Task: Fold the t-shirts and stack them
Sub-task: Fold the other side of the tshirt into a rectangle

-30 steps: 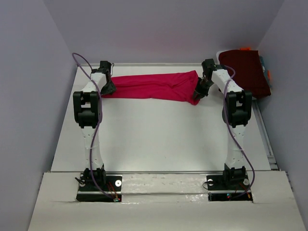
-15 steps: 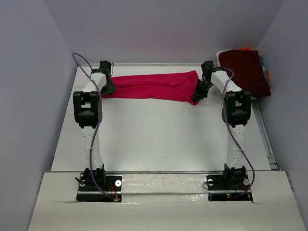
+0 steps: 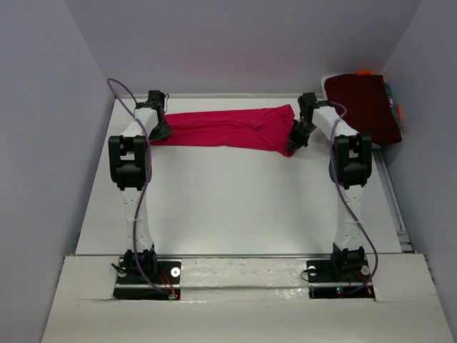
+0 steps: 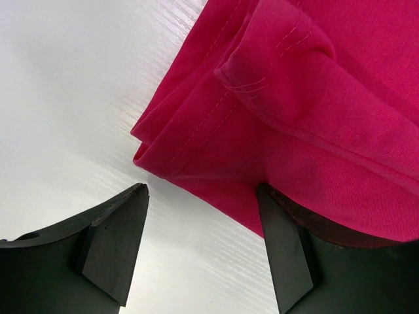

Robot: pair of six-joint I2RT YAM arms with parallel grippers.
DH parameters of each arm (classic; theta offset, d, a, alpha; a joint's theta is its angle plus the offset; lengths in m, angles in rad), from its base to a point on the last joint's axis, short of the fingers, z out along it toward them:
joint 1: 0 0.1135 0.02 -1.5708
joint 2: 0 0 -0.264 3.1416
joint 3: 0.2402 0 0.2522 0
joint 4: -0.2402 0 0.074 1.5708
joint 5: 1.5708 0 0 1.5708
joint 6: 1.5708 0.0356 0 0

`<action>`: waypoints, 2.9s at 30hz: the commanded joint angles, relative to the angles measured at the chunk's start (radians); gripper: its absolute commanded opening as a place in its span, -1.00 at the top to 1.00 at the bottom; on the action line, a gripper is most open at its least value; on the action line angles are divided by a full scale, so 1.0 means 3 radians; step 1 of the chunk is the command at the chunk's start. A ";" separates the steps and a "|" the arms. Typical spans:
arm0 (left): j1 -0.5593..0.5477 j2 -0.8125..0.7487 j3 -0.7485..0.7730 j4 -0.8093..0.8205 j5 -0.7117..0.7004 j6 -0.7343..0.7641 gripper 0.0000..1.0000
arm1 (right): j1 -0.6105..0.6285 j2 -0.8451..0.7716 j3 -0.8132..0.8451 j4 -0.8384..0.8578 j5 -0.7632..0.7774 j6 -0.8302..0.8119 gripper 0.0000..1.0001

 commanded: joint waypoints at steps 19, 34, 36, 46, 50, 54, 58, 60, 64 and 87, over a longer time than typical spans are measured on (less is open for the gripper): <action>0.0104 -0.0125 -0.0208 -0.0085 -0.0107 0.0069 -0.57 | -0.0107 -0.0213 0.0073 -0.0197 0.0638 -0.0062 0.86; 0.0134 -0.0482 -0.0556 0.0062 0.0011 0.0064 -0.58 | -0.0138 -0.0340 -0.0024 -0.0095 0.0490 -0.0164 0.45; 0.0134 -0.0554 -0.0551 0.0089 0.0036 0.0069 -0.59 | -0.0138 -0.0396 -0.0035 -0.0069 0.0480 -0.0195 0.04; -0.0019 -0.0912 -0.0500 -0.0131 -0.0050 -0.0007 -0.58 | -0.0138 -0.0463 0.0252 -0.0243 0.0501 -0.0205 -0.20; -0.0085 -0.1040 -0.0576 -0.0101 -0.0066 0.0013 -0.59 | -0.0138 -0.0468 0.0206 -0.0136 0.0312 -0.0139 -0.19; -0.0116 -0.0898 -0.0312 -0.0085 0.0000 0.0090 -0.59 | -0.0036 -0.0341 0.0257 -0.0095 0.0169 -0.0093 -0.04; -0.0187 -0.0540 0.0113 -0.0238 0.0139 0.0151 -0.57 | 0.0026 -0.0208 0.0338 -0.0054 0.0046 -0.0031 0.47; -0.0223 -0.0432 0.0271 -0.0239 0.0174 0.0187 -0.56 | 0.0056 -0.0131 0.0379 -0.0033 0.0000 0.0004 0.59; -0.0223 -0.0116 0.0517 -0.0239 0.0215 0.0207 -0.50 | 0.0092 0.0012 0.0466 0.0069 -0.0164 0.0056 0.71; -0.0285 -0.0165 -0.0202 -0.0249 0.0077 0.0095 0.46 | 0.0159 0.0258 0.0068 0.0248 -0.0190 0.0005 0.82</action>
